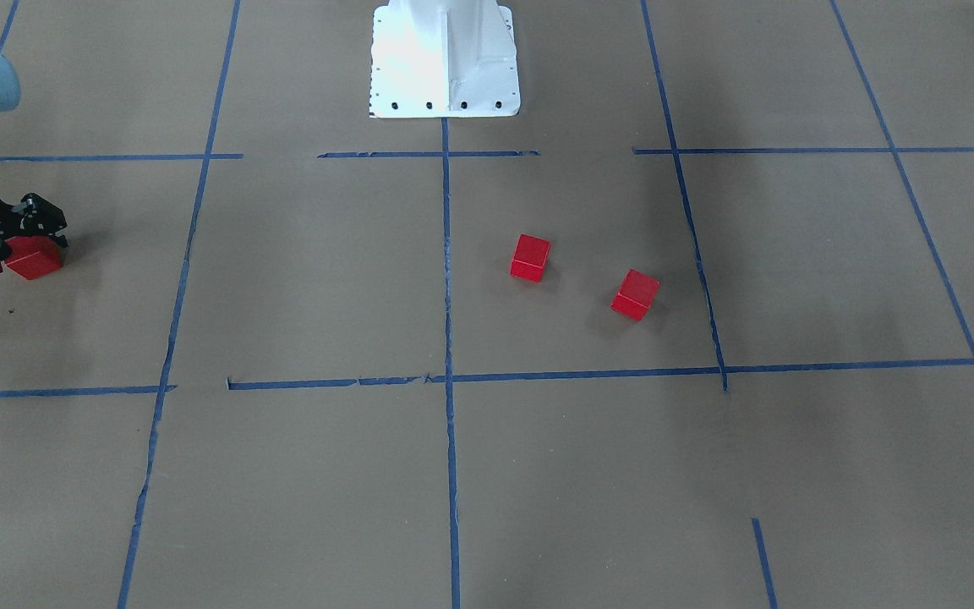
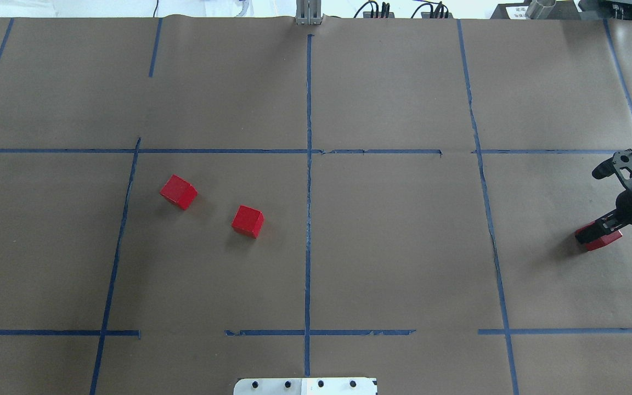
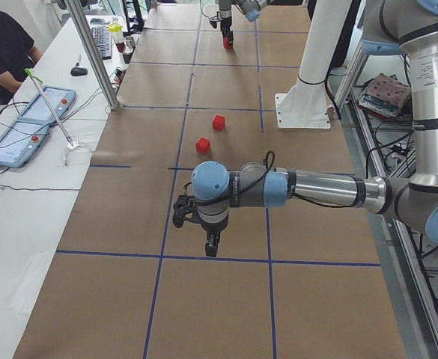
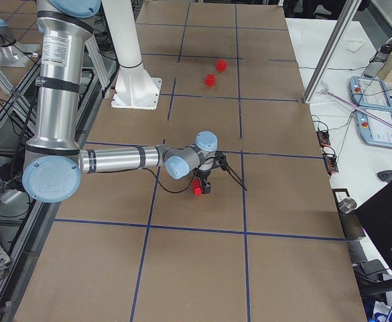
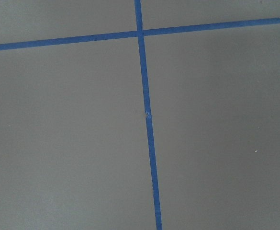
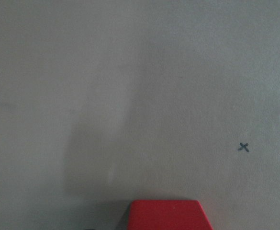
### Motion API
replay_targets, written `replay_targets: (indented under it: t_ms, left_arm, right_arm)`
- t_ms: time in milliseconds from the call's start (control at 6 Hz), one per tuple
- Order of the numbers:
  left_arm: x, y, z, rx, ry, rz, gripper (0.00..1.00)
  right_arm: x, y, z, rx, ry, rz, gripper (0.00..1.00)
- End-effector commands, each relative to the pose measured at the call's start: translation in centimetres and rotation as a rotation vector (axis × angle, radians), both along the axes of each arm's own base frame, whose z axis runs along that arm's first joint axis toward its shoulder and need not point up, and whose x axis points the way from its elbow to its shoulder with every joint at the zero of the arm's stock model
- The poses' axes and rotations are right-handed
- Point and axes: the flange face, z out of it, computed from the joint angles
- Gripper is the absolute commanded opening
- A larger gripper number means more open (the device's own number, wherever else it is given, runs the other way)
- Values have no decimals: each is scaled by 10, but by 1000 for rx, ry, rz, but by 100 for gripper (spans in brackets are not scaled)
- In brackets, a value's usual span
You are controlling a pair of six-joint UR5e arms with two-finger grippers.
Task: Form red blocks into L shape at center
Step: 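Grasp the lone red cube with the right gripper and lift it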
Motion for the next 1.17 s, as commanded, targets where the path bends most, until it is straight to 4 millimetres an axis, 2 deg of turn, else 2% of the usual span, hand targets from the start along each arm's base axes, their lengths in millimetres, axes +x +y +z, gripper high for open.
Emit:
replay_targets:
  t_ms: [0, 167, 333, 500, 667, 833, 1000]
  left_arm:
    - [0, 0, -1, 1, 0, 0, 100]
    - [0, 0, -1, 1, 1, 0, 100]
    - [0, 0, -1, 1, 1, 0, 100]
    - [0, 0, -2, 2, 1, 0, 100]
    - [0, 0, -5, 7, 1, 0, 100]
    - [1, 0, -7, 3, 21, -3, 100]
    - [2, 0, -8, 5, 24, -3, 100]
  right_arm:
    - [0, 0, 4, -1, 6, -4, 89]
    - [0, 1, 4, -2, 7, -4, 66]
    - [1, 1, 5, -4, 8, -3, 30]
    - [1, 2, 2, -4, 4, 1, 3]
    - [0, 2, -26, 19, -30, 2, 1]
    - [-12, -6, -71, 41, -58, 4, 0]
    - [-51, -22, -142, -9, -74, 37, 1]
